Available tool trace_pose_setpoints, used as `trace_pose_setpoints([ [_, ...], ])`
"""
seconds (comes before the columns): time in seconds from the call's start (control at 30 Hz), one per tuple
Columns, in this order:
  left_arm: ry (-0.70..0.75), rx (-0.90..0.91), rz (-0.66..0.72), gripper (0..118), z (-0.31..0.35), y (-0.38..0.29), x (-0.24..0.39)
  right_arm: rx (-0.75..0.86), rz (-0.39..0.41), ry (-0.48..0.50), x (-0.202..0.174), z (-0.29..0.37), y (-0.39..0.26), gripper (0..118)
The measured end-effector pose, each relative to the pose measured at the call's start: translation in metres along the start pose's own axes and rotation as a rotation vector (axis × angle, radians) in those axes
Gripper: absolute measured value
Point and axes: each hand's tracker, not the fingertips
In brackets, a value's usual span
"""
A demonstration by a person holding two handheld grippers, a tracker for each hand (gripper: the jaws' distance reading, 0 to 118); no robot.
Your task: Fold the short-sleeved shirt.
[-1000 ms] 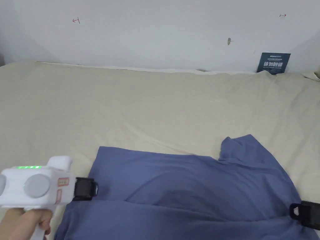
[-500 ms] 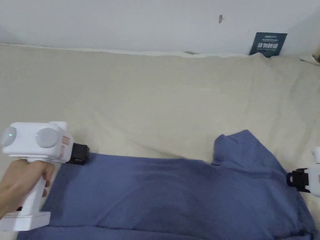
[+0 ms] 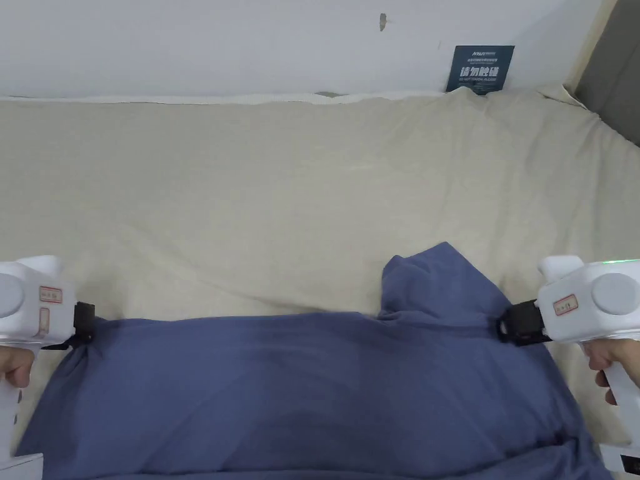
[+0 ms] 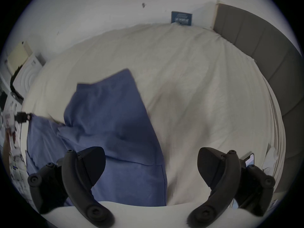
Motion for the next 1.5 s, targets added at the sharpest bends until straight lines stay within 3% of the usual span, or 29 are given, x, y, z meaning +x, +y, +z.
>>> trace_pose_setpoints([
  [0.07,0.002,-0.003,-0.001,0,0.001,-0.001,0.002,0.056,0.01,0.009,0.0,0.004,-0.006,4],
  [0.13,-0.001,-0.007,-0.009,0,0.0,0.0,0.0,0.052,-0.052,0.056,0.007,0.01,-0.005,4],
  [0.23,0.013,0.028,-0.016,0,0.009,0.004,-0.005,0.099,-0.011,0.017,0.003,0.028,-0.005,4],
  [0.37,0.016,0.052,-0.031,0,0.026,-0.005,-0.003,0.153,-0.086,0.069,0.009,0.055,-0.012,4],
  [0.7,-0.043,0.096,0.012,0,0.094,-0.041,-0.008,0.235,-0.108,0.098,0.008,0.113,-0.043,4],
  [1.13,-0.058,0.223,-0.009,0,0.191,-0.173,-0.006,0.324,-0.147,0.178,0.014,0.19,-0.165,4],
  [1.3,-0.071,0.178,0.018,0,0.19,-0.229,-0.008,0.307,-0.134,0.184,0.01,0.192,-0.216,4],
  [1.5,-0.082,0.097,0.054,0,0.172,-0.271,-0.017,0.237,-0.19,0.183,0.015,0.172,-0.254,4],
])
